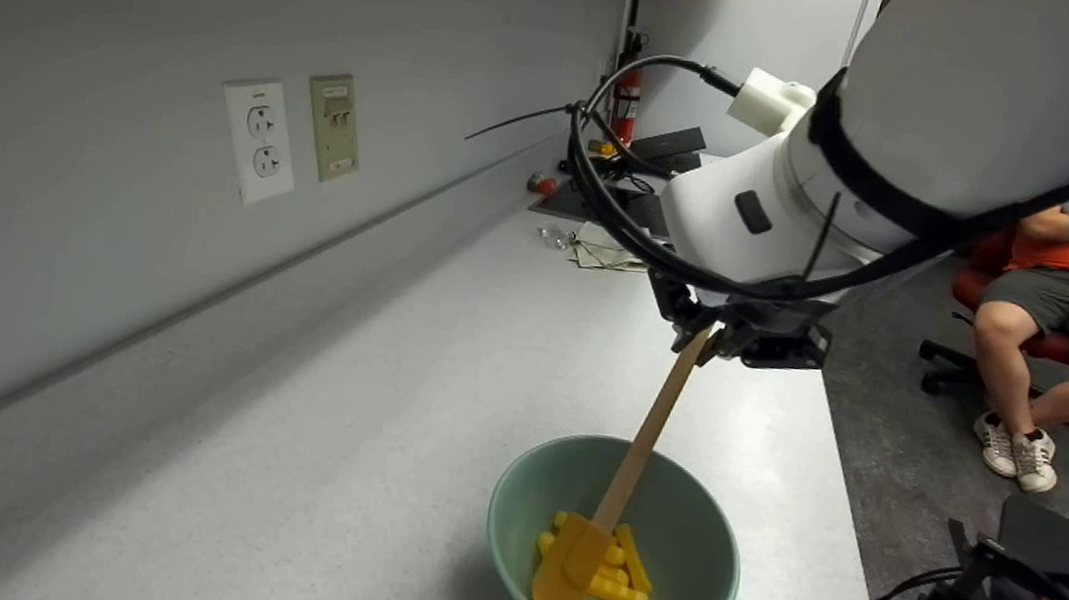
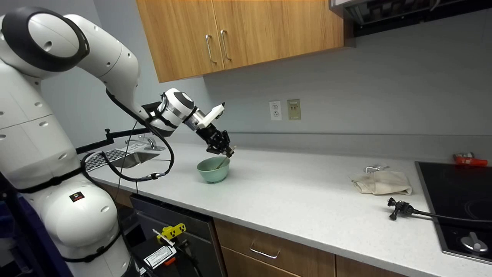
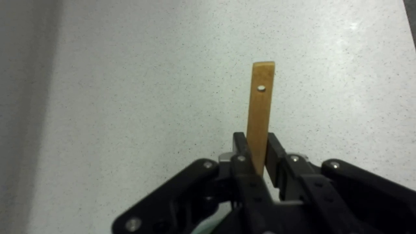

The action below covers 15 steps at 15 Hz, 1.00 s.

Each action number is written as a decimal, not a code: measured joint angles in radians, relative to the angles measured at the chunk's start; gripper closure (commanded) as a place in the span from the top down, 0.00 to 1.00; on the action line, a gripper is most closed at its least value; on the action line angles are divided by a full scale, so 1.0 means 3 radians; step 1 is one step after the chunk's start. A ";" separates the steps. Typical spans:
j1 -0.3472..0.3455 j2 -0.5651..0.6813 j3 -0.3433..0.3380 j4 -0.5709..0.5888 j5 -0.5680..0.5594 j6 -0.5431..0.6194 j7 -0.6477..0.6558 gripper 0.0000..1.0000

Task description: Use the spatula to stir the potato fries in the bowl

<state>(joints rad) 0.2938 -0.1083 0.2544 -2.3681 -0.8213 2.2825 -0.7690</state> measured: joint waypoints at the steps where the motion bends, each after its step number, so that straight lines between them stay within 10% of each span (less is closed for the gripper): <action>1: -0.0001 0.0012 -0.0001 0.0000 -0.0007 -0.0048 -0.0009 0.04; 15: -0.0035 -0.0045 -0.0028 0.0110 -0.0309 -0.0114 0.0036 0.04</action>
<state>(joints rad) 0.2833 -0.1219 0.2460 -2.3351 -0.9139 2.2484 -0.7582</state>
